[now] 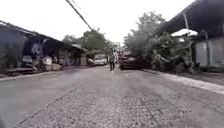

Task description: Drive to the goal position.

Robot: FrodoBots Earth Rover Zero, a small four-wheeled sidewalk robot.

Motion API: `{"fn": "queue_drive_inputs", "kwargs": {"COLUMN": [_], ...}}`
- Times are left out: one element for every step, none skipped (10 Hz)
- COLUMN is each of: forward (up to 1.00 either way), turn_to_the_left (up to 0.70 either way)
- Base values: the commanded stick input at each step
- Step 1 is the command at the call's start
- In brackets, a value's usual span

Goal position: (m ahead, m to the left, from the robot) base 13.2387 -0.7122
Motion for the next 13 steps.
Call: {"fn": "queue_drive_inputs", "kwargs": {"forward": [1.00, 1.00, 1.00, 1.00, 1.00, 1.00, 1.00, 1.00, 1.00, 1.00, 1.00, 1.00, 1.00], "turn_to_the_left": [0.00, 0.00, 0.00, 0.00, 0.00, 0.00, 0.00, 0.00, 0.00, 0.00, 0.00, 0.00, 0.00]}}
